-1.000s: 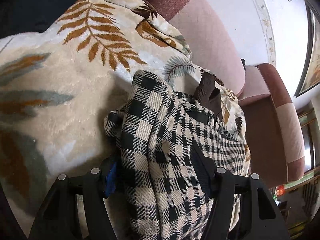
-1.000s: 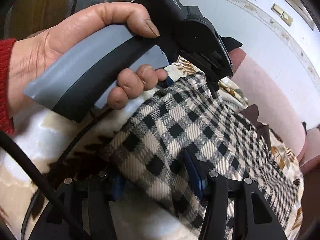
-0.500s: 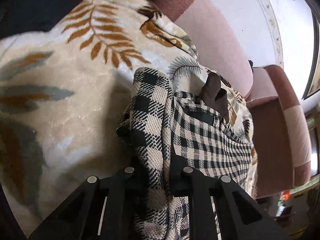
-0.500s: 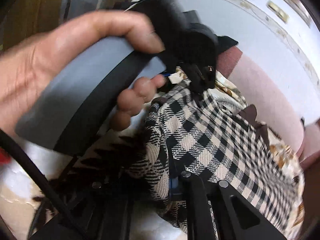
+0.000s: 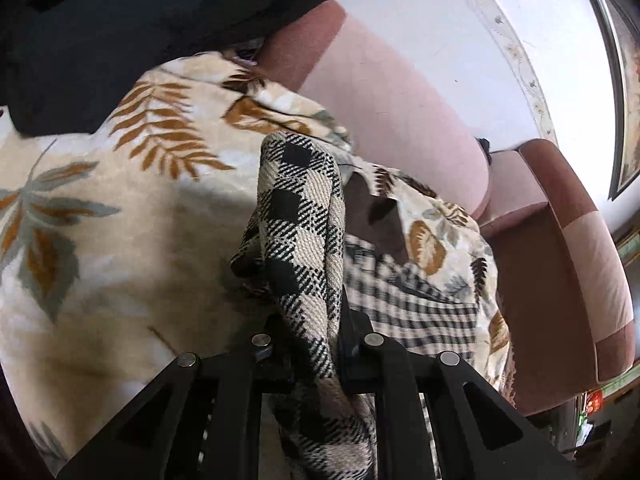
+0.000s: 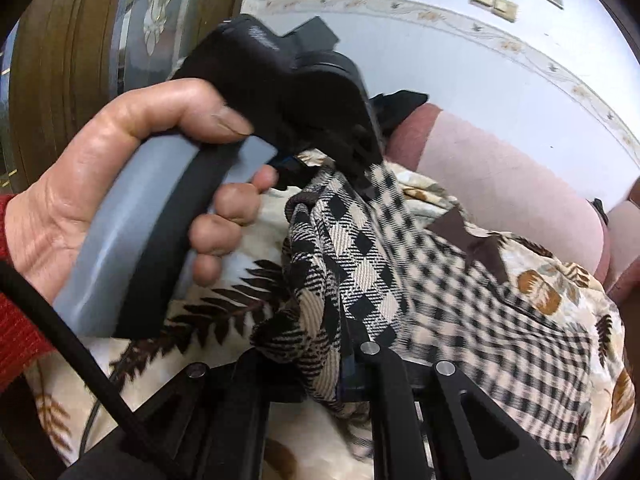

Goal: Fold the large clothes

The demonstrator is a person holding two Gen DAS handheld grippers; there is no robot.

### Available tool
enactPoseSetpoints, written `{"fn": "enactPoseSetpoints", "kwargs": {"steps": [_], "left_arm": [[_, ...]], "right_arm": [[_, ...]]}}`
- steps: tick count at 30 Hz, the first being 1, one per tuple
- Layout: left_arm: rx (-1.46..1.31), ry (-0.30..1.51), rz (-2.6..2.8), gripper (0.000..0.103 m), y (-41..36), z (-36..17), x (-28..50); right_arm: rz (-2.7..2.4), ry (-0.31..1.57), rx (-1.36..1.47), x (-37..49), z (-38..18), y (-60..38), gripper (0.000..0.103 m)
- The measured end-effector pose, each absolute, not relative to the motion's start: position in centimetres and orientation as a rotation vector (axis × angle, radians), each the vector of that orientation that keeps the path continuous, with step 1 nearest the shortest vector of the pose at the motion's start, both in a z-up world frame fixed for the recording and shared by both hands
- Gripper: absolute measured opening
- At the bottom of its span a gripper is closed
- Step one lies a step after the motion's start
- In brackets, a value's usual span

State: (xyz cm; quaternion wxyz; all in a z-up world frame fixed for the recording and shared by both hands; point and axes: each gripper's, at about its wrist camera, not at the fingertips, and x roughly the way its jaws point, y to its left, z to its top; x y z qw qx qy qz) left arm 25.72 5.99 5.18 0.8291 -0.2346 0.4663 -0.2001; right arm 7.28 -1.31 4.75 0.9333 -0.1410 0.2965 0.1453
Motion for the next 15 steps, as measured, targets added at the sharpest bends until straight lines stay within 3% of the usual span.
{"fn": "enactPoseSetpoints", "kwargs": {"steps": [7, 15], "left_arm": [[-0.329, 0.988, -0.447, 0.013, -1.7, 8.5, 25.1], [-0.212, 1.021, -0.467, 0.013, -9.4, 8.8, 24.7]], "right_arm": [[0.247, 0.626, -0.158, 7.1, 5.9, -8.2, 0.009], [0.211, 0.653, -0.115, 6.0, 5.8, -13.0, 0.009]]}}
